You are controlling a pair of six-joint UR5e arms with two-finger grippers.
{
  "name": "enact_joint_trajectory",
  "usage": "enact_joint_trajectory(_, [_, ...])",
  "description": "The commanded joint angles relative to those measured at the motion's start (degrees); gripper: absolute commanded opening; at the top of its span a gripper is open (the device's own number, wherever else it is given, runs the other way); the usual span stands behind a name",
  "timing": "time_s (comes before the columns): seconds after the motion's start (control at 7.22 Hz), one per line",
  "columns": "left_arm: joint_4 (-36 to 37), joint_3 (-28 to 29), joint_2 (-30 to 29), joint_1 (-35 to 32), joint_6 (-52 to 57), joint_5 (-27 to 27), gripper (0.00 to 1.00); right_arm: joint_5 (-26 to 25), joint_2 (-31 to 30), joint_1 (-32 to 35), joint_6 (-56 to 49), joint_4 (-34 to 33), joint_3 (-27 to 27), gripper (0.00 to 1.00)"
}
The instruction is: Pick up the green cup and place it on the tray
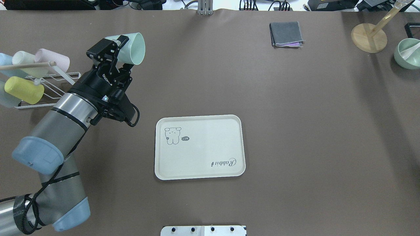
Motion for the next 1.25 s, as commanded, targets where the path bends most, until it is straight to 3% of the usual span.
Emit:
enact_joint_trajectory(0.0, [-0.12, -0.03, -2.43, -0.09, -10.02, -6.80, 0.22, -0.36, -0.14, 0.04, -0.09, -0.02, -0.03, 1.00])
enact_joint_trajectory(0.55, [0.31, 0.14, -4.20, 0.61, -27.70, -13.23, 0.19, -1.59, -0.14, 0.04, -0.09, -0.02, -0.03, 1.00])
enact_joint_trajectory(0.83, [0.31, 0.76, -4.55, 2.89, -41.55, -16.20, 0.19, -1.59, -0.14, 0.04, -0.09, -0.02, -0.03, 1.00])
enact_joint_trajectory(1.11, [0.23, 5.04, -7.35, 4.04, -54.13, -19.63, 0.19, -1.59, 0.04, 0.04, -0.09, -0.02, -0.03, 1.00])
